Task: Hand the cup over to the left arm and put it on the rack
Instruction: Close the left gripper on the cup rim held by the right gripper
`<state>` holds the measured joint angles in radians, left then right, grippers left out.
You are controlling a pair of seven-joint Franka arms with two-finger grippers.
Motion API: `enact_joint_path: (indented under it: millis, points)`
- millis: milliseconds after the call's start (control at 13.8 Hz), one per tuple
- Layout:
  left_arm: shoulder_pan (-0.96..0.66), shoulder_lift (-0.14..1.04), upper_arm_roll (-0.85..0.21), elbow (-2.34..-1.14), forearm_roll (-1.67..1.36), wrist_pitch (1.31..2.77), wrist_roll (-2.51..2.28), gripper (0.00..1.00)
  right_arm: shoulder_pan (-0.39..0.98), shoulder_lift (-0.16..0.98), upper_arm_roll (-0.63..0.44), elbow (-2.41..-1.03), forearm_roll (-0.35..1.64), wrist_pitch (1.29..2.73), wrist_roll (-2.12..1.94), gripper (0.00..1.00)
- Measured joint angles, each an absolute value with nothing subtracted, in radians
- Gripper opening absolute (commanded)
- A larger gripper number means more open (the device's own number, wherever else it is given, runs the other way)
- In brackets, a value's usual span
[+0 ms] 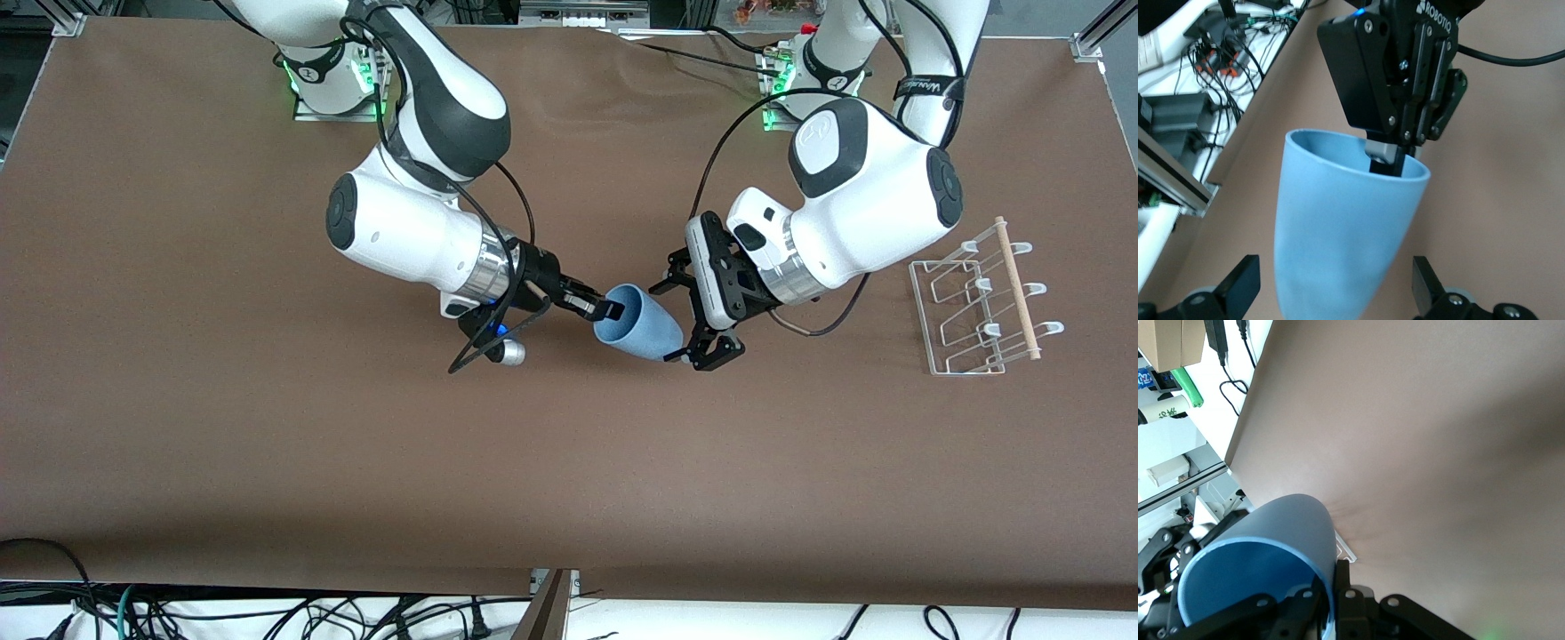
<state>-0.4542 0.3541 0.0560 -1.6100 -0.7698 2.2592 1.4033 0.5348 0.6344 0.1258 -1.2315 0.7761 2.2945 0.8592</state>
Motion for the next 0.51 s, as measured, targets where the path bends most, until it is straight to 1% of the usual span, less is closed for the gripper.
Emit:
enact_joint_path:
  millis: [72, 145, 217, 290, 507]
  points:
    - [-0.454, 0.36, 0.056, -1.61, -0.804, 2.266, 1.439, 0.96, 0.538, 0.634, 0.126, -1.227, 0.776, 2.295, 0.869, 0.0]
    - [-0.454, 0.367, 0.056, -1.61, -0.836, 2.271, 1.466, 0.53, 0.541, 0.634, 0.126, -1.226, 0.776, 2.295, 0.879, 0.0]
    - [-0.454, 0.373, 0.056, -1.61, -0.855, 2.275, 1.492, 0.2, 0.543, 0.635, 0.126, -1.225, 0.776, 2.298, 0.89, 0.0]
    - [-0.454, 0.377, 0.056, -1.61, -0.865, 2.28, 1.511, 0.07, 0.543, 0.635, 0.127, -1.223, 0.777, 2.298, 0.896, 0.0]
    - [-0.454, 0.379, 0.058, -1.61, -0.867, 2.278, 1.533, 0.07, 0.543, 0.635, 0.127, -1.215, 0.777, 2.307, 0.922, 0.0]
